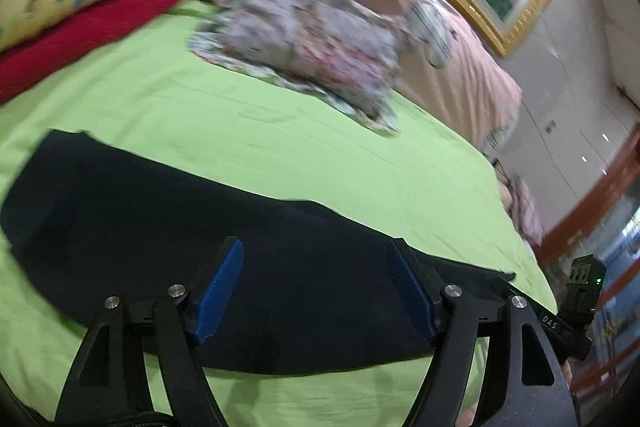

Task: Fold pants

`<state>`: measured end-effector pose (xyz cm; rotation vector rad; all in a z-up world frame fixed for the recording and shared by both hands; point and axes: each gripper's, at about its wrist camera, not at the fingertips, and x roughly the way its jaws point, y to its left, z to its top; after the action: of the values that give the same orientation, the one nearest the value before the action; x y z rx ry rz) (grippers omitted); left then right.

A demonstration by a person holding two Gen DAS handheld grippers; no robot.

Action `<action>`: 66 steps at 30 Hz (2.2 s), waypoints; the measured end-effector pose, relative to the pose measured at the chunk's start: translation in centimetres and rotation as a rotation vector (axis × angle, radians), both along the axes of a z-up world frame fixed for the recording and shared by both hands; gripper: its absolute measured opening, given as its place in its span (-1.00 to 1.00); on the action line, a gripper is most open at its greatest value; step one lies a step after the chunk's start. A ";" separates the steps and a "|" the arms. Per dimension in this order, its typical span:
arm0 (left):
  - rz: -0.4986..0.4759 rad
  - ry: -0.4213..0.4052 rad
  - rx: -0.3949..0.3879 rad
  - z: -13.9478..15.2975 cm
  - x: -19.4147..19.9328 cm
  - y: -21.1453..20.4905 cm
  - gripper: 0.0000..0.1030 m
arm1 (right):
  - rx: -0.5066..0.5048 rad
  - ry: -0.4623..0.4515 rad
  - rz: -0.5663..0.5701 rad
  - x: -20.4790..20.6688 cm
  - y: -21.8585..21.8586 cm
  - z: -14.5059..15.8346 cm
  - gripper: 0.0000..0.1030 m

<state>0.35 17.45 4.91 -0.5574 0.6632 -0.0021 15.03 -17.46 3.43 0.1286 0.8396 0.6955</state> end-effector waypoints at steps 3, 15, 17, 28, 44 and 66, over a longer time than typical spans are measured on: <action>-0.069 0.017 0.011 -0.1 1.8 -3.1 0.49 | 0.009 0.001 -0.038 -0.5 -2.1 0.0 -0.09; -0.344 0.079 0.063 0.0 8.2 -14.5 0.55 | 0.043 0.065 -0.209 -2.2 -10.3 -1.3 -0.08; -0.393 0.083 0.082 0.0 9.1 -16.7 0.55 | 0.046 0.081 -0.242 -2.4 -11.6 -1.6 -0.08; -0.628 0.131 0.171 -0.4 13.3 -25.9 0.55 | 0.093 0.133 -0.370 -1.8 -16.1 -3.0 -0.08; -0.862 0.223 0.248 -2.1 19.7 -33.0 0.55 | 0.234 0.244 -0.439 0.2 -18.8 -5.7 -0.08; -1.139 0.334 0.250 -5.6 27.1 -39.9 -0.10 | 0.358 0.256 -0.455 1.1 -20.1 -7.6 -0.38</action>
<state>27.46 -22.48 -0.68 0.1248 1.2153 -0.8965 16.14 -37.56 -4.13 0.7216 0.8816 0.3951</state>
